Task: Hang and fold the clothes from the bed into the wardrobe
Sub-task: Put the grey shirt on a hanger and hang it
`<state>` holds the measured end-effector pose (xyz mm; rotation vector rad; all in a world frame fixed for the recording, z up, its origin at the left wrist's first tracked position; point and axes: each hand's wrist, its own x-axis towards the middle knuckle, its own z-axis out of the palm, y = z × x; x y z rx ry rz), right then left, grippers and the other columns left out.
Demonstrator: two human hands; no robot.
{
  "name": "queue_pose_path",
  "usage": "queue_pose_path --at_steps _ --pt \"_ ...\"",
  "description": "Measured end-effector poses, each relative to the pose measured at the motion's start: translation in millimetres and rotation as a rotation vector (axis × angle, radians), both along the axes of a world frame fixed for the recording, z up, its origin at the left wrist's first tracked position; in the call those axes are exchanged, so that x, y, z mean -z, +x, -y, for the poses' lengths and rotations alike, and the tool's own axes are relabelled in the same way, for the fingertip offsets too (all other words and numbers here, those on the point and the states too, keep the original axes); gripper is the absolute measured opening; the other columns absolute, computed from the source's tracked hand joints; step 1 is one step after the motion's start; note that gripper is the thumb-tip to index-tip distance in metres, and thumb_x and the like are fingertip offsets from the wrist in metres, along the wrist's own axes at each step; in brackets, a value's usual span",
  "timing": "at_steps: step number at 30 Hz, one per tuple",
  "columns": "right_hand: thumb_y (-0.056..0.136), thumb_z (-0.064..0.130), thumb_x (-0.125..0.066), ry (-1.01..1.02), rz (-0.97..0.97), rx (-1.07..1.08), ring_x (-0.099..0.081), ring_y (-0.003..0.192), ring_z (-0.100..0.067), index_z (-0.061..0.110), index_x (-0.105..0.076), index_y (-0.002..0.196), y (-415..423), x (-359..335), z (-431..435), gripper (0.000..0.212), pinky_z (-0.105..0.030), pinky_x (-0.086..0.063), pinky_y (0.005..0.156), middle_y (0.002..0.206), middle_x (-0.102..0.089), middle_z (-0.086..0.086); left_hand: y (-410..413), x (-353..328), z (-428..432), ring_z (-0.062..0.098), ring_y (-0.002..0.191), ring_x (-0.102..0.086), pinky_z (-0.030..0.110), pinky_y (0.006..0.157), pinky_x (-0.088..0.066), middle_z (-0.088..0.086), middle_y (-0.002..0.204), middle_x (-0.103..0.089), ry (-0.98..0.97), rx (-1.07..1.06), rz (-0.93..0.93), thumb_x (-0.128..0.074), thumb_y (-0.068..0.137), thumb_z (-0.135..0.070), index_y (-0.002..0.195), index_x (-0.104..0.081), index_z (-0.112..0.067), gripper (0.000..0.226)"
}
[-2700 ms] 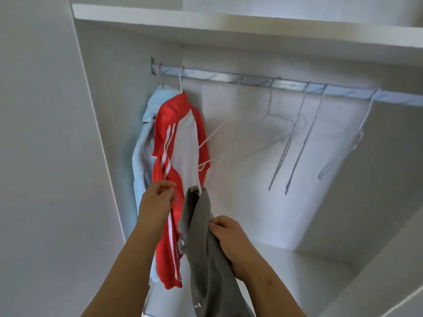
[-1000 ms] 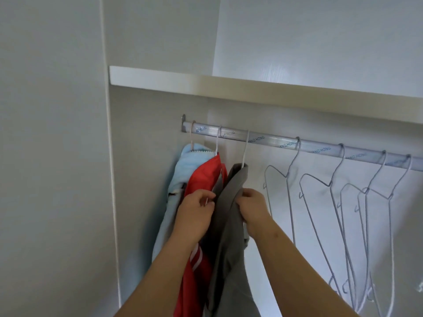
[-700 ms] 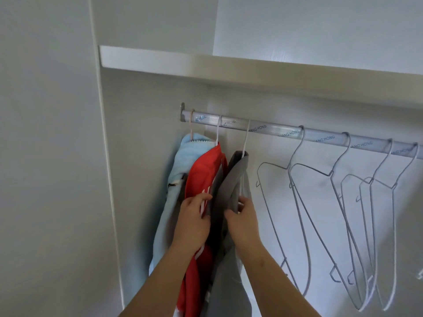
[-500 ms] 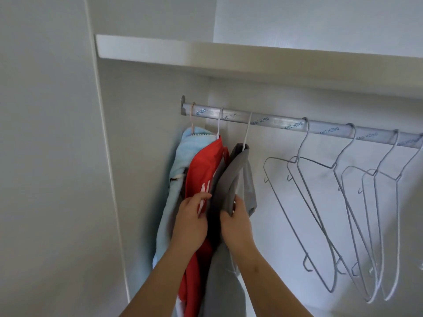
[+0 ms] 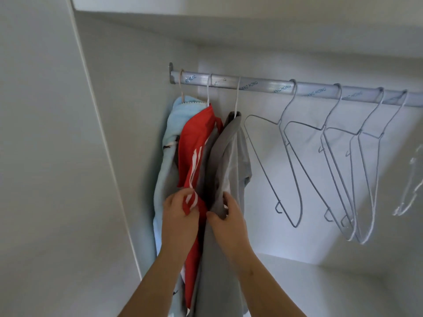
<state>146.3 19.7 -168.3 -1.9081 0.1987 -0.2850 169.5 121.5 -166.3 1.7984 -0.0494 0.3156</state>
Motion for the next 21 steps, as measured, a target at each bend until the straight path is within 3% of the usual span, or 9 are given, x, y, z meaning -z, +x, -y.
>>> queue_pose_path --at_steps 3,5,8,11,13,15,18,21 --pt "0.091 0.020 -0.055 0.121 -0.016 0.034 -0.053 0.101 -0.003 0.028 -0.047 0.128 -31 5 2 0.038 -0.015 -0.044 0.081 0.119 -0.052 0.010 -30 10 0 0.018 0.096 -0.057 0.034 0.084 -0.050 0.002 0.112 -0.053 -0.042 -0.076 -0.120 -0.057 0.084 -0.003 0.106 -0.057 -0.025 0.031" --pt "0.092 0.015 -0.054 0.208 -0.002 0.053 -0.053 0.084 0.004 0.030 -0.053 0.109 -58 11 4 0.023 -0.008 -0.040 0.068 0.102 -0.055 0.013 -56 18 -1 0.013 0.084 -0.057 0.029 0.075 -0.046 0.001 0.101 -0.057 -0.038 -0.052 -0.194 -0.056 0.085 -0.005 0.104 -0.056 -0.024 0.027" --pt "0.092 0.009 -0.053 0.275 -0.035 0.092 -0.049 0.077 0.007 0.026 -0.050 0.111 -106 28 9 0.026 -0.006 -0.037 0.064 0.091 -0.050 0.021 -106 29 0 0.011 0.082 -0.056 0.028 0.075 -0.042 -0.006 0.096 -0.059 -0.092 0.013 -0.319 -0.056 0.086 -0.007 0.094 -0.056 -0.029 0.023" --pt "0.091 0.012 -0.055 0.312 -0.135 0.140 -0.051 0.082 -0.001 0.019 -0.052 0.114 -161 57 12 0.024 -0.015 -0.040 0.070 0.092 -0.051 0.015 -161 45 1 0.018 0.090 -0.059 0.034 0.082 -0.045 0.000 0.095 -0.062 -0.095 0.078 -0.462 -0.055 0.088 -0.010 0.089 -0.055 -0.030 0.020" --pt "0.089 0.012 -0.056 0.343 -0.229 0.193 -0.054 0.089 -0.012 0.013 -0.055 0.114 -199 77 13 0.025 -0.021 -0.044 0.073 0.098 -0.056 0.006 -196 57 3 0.019 0.089 -0.061 0.029 0.074 -0.046 0.004 0.094 -0.063 -0.077 0.134 -0.568 -0.052 0.090 -0.009 0.091 -0.057 -0.025 0.017" --pt "0.088 0.011 -0.054 0.397 -0.297 0.222 -0.056 0.089 -0.016 0.014 -0.056 0.106 -239 94 13 0.019 -0.018 -0.043 0.063 0.104 -0.057 -0.005 -231 69 5 0.019 0.083 -0.061 0.025 0.067 -0.044 0.008 0.093 -0.064 -0.066 0.196 -0.672 -0.052 0.090 -0.006 0.093 -0.059 -0.019 0.015" --pt "0.089 0.014 -0.055 0.474 -0.374 0.264 -0.054 0.077 -0.010 0.024 -0.054 0.086 -300 110 5 0.010 -0.016 -0.040 0.062 0.089 -0.059 -0.001 -278 82 2 0.019 0.084 -0.063 0.028 0.075 -0.047 0.007 0.094 -0.067 -0.010 0.292 -0.806 -0.052 0.091 -0.007 0.095 -0.060 -0.015 0.013" --pt "0.089 0.016 -0.055 0.504 -0.452 0.311 -0.055 0.079 -0.012 0.022 -0.055 0.087 -349 119 0 0.006 -0.019 -0.041 0.063 0.089 -0.061 0.001 -310 92 -1 0.017 0.085 -0.063 0.032 0.080 -0.047 0.004 0.092 -0.066 0.029 0.366 -0.863 -0.050 0.093 -0.010 0.094 -0.059 -0.016 0.012"
